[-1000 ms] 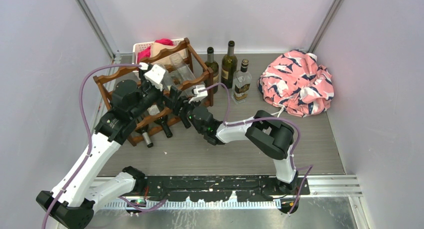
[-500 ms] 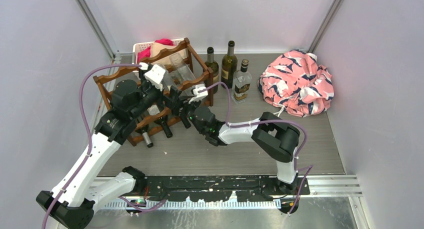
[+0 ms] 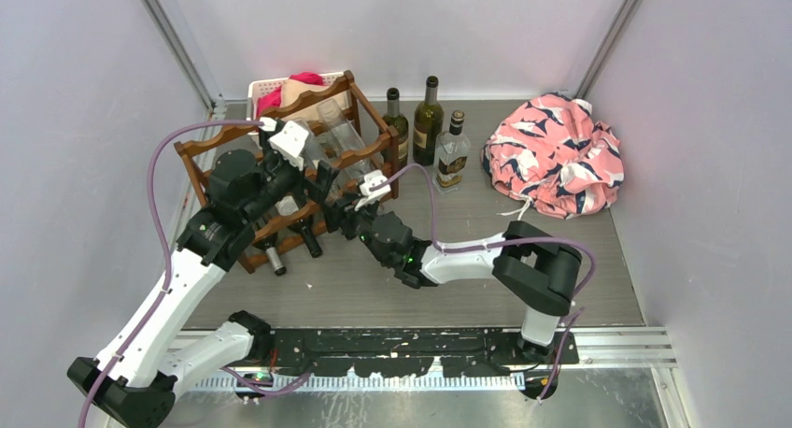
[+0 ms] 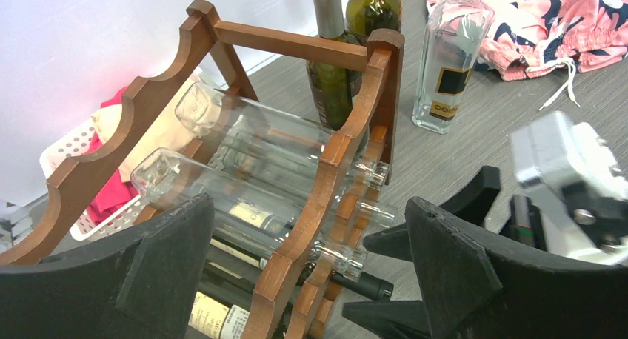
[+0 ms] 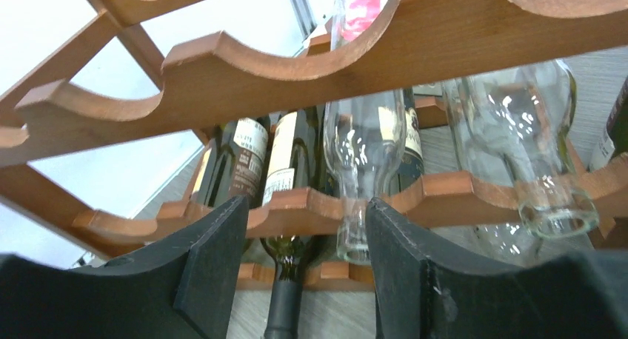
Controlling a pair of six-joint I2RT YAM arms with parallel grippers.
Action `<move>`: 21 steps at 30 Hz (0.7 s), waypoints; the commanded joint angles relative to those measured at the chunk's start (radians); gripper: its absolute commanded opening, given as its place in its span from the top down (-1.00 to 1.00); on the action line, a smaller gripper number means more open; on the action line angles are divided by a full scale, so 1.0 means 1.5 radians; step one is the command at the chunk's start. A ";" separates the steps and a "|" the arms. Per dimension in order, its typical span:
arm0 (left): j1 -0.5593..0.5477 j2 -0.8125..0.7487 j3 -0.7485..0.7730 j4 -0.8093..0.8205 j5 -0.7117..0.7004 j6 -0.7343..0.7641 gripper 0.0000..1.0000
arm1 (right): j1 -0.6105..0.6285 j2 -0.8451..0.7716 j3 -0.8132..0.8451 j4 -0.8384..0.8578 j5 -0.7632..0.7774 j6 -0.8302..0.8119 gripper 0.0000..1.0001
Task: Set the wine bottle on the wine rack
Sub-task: Place the wine bottle in the wine rack.
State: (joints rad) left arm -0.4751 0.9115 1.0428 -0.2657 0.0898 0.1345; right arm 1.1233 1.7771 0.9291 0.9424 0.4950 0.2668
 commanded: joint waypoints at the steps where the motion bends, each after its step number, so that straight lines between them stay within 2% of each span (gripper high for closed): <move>1: 0.005 -0.016 0.001 0.047 -0.005 0.003 -0.98 | 0.014 -0.071 -0.046 0.036 0.025 -0.036 -0.28; 5: 0.005 -0.017 0.002 0.046 -0.003 0.004 -0.98 | 0.015 -0.134 -0.101 -0.003 0.029 -0.031 -0.21; 8: 0.005 -0.016 0.002 0.046 0.001 0.001 -0.98 | 0.015 -0.173 -0.120 -0.059 0.026 -0.030 -0.08; 12: 0.005 -0.015 0.001 0.048 0.002 0.001 -0.98 | 0.016 -0.176 -0.133 -0.084 0.035 -0.025 0.50; 15: 0.005 -0.014 0.002 0.048 0.002 0.002 -0.98 | 0.015 -0.162 -0.109 -0.127 0.038 -0.020 0.74; 21: 0.005 -0.016 0.001 0.047 0.001 0.003 -0.98 | 0.003 -0.121 -0.072 -0.179 0.001 0.008 0.84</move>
State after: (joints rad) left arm -0.4747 0.9096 1.0428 -0.2653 0.0902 0.1371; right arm 1.1397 1.5723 0.7647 0.7101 0.5167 0.2447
